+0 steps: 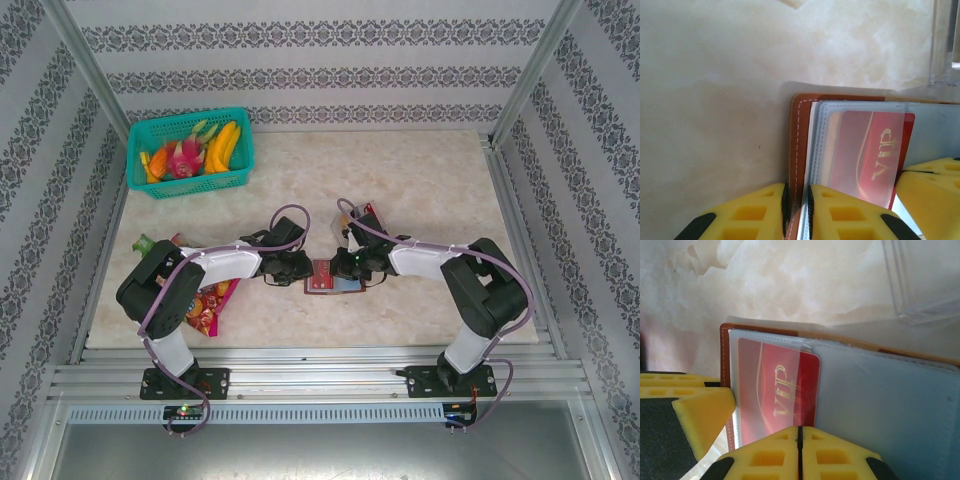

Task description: Put the credit cards into the card holder

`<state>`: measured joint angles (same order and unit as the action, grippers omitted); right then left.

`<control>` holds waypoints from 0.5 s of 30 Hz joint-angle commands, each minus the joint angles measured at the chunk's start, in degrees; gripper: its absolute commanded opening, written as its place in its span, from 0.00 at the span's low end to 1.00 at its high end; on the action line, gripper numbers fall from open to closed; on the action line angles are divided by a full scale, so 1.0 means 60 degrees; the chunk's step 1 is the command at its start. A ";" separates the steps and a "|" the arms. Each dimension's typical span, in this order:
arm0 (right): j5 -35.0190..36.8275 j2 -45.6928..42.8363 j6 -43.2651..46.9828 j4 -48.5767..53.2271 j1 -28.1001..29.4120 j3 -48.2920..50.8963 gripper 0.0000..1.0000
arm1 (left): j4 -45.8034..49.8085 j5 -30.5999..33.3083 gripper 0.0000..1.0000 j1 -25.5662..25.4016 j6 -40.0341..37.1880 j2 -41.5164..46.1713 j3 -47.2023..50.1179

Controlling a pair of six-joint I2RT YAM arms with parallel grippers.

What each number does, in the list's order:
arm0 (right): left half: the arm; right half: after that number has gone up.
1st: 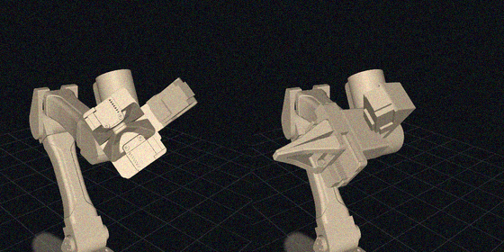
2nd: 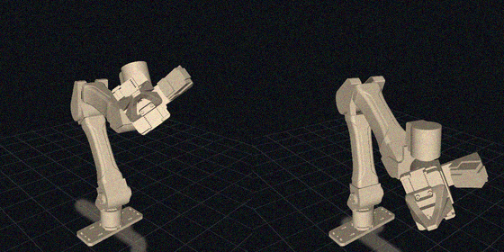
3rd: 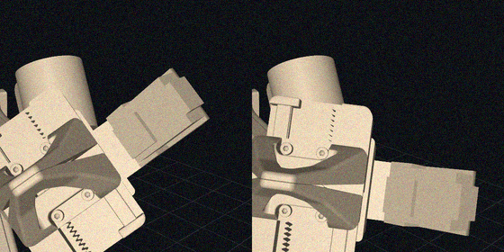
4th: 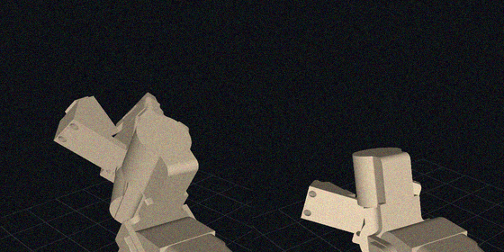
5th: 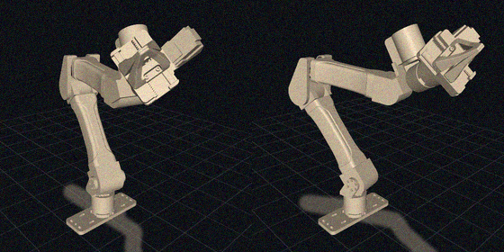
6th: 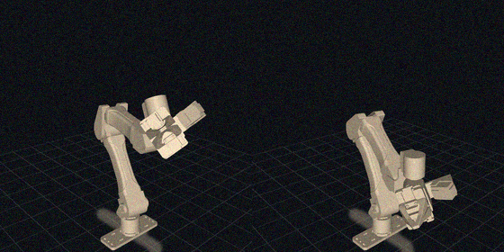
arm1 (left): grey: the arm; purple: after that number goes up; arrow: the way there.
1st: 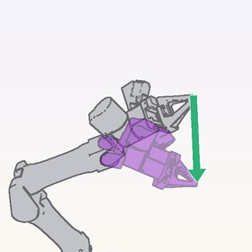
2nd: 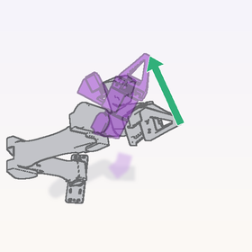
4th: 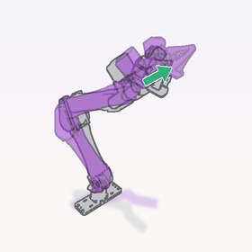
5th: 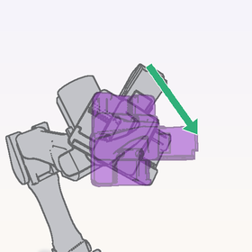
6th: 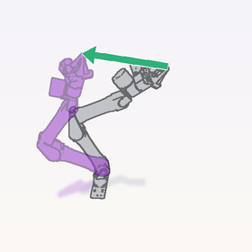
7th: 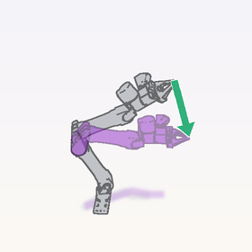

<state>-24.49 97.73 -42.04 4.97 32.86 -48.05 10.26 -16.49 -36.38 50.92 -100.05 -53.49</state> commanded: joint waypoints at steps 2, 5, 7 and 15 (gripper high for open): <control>-0.0016 0.0273 0.0086 0.0240 0.0169 -0.0451 0.12 | 0.0152 -0.0018 0.21 -0.0103 -0.0092 -0.0156 -0.0005; 0.0314 0.0074 0.0180 0.0552 0.0202 -0.0484 0.12 | 0.0165 -0.0005 0.21 -0.0104 -0.0089 -0.0125 -0.0005; 0.0509 -0.0111 0.0264 0.0707 0.0206 -0.0450 0.12 | 0.0180 0.0020 0.21 -0.0104 -0.0107 -0.0126 0.0009; 0.0800 -0.0331 0.0389 0.0990 0.0163 -0.0317 0.13 | 0.0194 0.0026 0.20 -0.0102 -0.0092 -0.0097 0.0075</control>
<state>-21.41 96.66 -41.10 8.97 33.54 -49.89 10.26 -16.47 -36.38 50.92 -100.07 -53.49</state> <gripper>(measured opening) 0.134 0.205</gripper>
